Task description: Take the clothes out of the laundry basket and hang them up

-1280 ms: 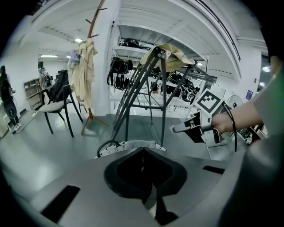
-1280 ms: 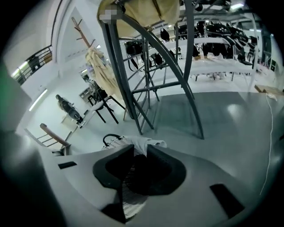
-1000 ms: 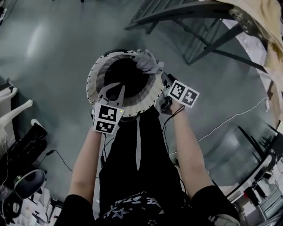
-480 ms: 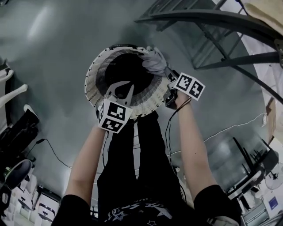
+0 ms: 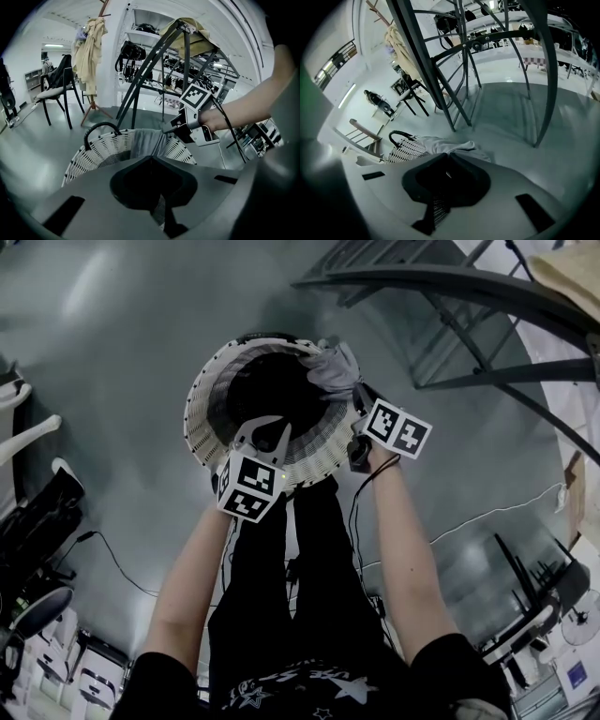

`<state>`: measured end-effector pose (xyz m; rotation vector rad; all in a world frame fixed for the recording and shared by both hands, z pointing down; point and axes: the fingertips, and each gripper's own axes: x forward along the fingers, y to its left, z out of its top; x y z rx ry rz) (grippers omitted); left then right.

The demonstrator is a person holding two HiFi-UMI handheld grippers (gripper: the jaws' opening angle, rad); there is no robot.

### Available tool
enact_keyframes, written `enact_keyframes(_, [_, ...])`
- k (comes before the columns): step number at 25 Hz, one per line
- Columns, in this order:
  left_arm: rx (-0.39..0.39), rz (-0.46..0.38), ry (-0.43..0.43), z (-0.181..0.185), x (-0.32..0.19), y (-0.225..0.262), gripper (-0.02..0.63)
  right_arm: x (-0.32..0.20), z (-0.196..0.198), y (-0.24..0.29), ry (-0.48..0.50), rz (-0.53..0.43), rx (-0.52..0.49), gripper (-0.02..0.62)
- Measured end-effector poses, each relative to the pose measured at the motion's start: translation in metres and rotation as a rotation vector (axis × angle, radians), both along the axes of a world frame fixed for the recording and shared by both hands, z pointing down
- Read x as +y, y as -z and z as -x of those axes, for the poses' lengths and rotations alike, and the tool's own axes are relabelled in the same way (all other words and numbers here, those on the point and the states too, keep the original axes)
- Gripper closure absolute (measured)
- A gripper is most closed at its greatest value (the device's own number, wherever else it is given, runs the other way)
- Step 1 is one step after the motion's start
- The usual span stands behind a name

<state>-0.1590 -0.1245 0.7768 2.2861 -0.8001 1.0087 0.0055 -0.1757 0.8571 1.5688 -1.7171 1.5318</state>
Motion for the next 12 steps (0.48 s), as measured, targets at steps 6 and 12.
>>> enact_keyframes(6, [-0.006, 0.008, -0.014, 0.0, 0.002, 0.003, 0.587, 0.017, 0.011, 0.018, 0.045, -0.036, -0.015, 0.566])
enact_keyframes(12, [-0.003, 0.014, -0.039, -0.004, 0.005, 0.01, 0.586, 0.03, 0.02, 0.042, 0.073, -0.083, -0.029, 0.568])
